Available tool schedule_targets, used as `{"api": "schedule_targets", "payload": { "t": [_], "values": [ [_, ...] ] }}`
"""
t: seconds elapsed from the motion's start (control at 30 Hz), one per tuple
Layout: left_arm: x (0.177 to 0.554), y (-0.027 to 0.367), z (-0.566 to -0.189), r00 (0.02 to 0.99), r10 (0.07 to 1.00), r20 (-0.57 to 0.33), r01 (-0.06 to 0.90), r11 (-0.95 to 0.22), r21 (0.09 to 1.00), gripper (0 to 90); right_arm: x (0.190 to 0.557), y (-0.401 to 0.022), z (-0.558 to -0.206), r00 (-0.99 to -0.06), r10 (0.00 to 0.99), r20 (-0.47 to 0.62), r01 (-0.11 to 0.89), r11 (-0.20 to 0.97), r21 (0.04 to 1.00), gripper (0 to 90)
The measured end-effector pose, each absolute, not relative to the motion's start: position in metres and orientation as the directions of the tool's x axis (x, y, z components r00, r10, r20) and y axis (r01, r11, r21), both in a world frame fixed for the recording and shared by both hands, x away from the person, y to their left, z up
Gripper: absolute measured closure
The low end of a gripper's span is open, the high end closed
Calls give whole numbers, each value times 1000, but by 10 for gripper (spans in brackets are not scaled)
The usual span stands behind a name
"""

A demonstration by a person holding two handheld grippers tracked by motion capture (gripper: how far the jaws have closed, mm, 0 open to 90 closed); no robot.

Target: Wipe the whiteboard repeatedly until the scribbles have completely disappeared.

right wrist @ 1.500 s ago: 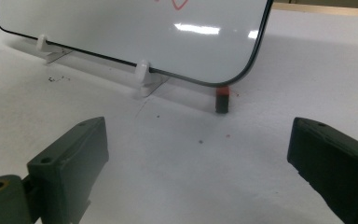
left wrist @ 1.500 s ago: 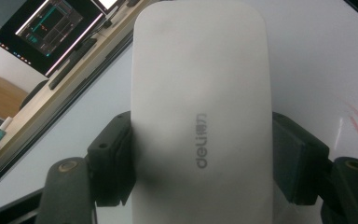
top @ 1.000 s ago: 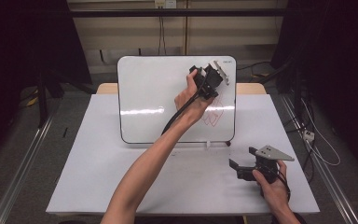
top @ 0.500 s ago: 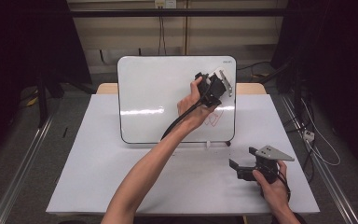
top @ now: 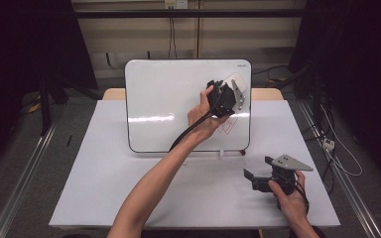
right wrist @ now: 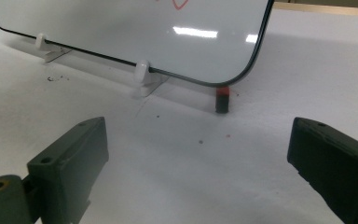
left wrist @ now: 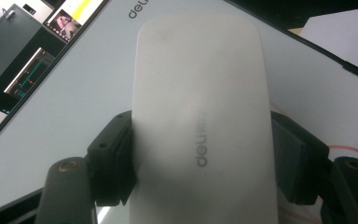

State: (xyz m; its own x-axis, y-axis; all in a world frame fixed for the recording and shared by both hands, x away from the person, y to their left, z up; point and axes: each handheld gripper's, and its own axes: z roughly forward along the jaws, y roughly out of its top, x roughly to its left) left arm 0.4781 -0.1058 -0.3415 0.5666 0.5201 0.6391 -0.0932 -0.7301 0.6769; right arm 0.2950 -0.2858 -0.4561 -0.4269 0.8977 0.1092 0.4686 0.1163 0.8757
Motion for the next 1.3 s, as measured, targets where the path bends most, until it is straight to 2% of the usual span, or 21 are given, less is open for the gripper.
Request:
{"api": "schedule_targets", "payload": {
  "t": [0.7, 0.97, 1.3],
  "values": [
    [446, -107, -378, 597, 456, 660, -153, -744, 651, 312, 295, -285, -456, -427, 897, 110, 469, 116, 876, 50],
    [450, -107, -375, 605, 471, 642, -144, -728, 670, 312, 295, -286, -456, -427, 898, 110, 465, 114, 878, 50],
    [471, -115, -349, 602, 500, 622, -116, -716, 688, 311, 294, -286, -456, -429, 896, 115, 465, 110, 879, 50]
  ]
}}
